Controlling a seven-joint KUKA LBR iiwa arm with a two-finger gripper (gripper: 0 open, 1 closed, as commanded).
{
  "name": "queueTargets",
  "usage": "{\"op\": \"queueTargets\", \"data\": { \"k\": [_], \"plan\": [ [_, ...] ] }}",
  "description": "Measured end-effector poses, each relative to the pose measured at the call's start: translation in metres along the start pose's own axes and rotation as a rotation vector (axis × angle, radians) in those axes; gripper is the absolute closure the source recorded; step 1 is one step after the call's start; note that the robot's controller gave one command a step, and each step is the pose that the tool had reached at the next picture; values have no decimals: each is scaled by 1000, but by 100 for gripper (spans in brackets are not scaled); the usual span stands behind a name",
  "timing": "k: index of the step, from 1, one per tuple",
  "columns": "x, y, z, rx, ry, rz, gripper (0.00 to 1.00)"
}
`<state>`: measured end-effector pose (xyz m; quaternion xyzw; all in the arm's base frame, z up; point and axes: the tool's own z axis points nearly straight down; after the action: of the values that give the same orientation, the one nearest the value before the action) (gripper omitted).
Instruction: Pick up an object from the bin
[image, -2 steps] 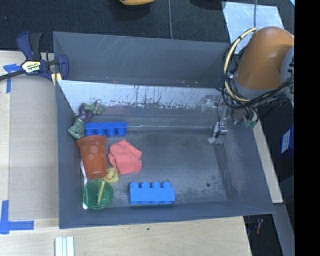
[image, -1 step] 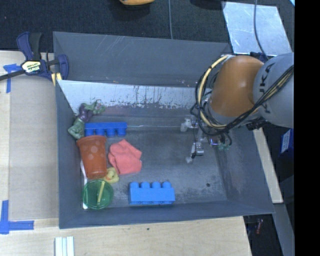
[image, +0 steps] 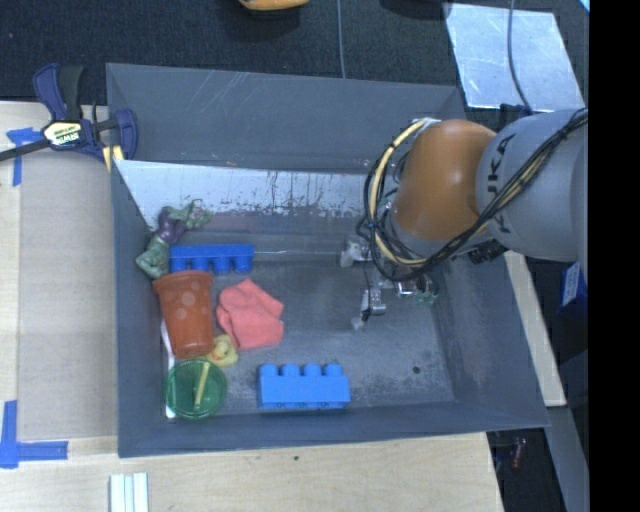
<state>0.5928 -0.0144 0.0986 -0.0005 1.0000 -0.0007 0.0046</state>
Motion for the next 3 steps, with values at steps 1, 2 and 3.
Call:
{"op": "queueTargets", "data": {
  "k": [1,2,3],
  "plan": [
    [11,80,-20,-1,1,47,0],
    [17,67,-88,2,-3,112,0],
    [2,134,-27,0,-2,-38,0]
  ]
}}
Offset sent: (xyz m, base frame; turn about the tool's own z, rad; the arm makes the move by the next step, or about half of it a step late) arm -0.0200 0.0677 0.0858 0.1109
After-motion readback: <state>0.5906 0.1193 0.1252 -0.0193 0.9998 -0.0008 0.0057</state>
